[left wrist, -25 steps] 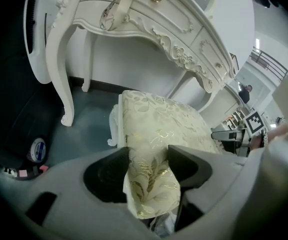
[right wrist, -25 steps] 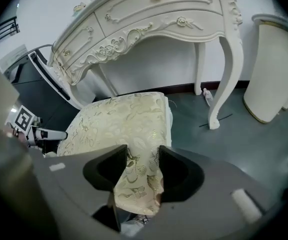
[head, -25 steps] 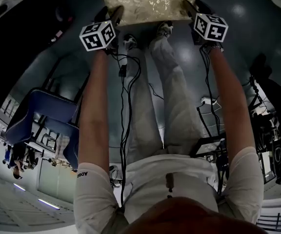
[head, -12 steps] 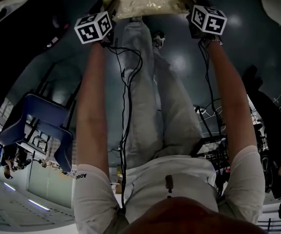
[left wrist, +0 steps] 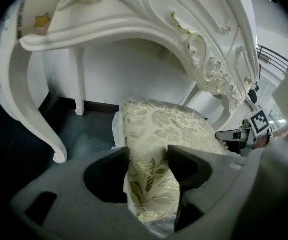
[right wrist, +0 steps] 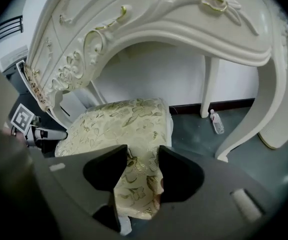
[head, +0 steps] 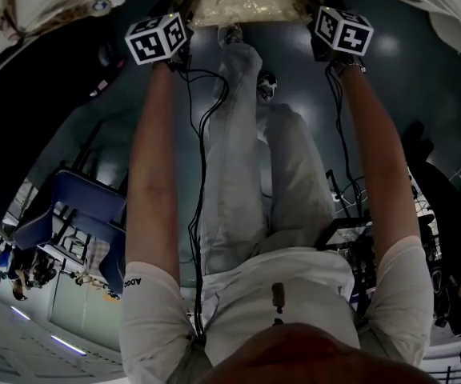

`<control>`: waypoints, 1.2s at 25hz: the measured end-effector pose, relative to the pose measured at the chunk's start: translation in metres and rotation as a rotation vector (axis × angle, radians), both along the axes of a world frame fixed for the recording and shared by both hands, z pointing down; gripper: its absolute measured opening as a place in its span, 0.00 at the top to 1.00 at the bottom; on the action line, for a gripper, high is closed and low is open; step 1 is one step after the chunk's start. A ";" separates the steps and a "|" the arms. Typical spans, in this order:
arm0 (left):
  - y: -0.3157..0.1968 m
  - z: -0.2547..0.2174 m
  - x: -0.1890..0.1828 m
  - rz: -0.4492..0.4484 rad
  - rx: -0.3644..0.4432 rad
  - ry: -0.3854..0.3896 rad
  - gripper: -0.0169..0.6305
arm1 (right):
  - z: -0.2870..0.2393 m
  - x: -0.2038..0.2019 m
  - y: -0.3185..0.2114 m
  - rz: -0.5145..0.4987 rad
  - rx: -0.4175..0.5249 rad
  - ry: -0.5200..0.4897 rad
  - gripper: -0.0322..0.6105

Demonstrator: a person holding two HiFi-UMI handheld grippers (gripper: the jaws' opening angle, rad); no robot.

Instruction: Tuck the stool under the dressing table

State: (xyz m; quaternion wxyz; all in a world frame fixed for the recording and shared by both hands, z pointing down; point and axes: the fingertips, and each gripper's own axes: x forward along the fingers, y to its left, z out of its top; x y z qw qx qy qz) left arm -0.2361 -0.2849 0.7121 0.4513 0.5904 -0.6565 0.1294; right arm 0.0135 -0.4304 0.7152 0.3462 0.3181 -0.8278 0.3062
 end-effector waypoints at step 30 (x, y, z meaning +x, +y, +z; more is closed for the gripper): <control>0.008 0.012 0.018 -0.016 -0.074 -0.034 0.62 | 0.005 0.005 0.004 0.031 -0.072 0.061 0.63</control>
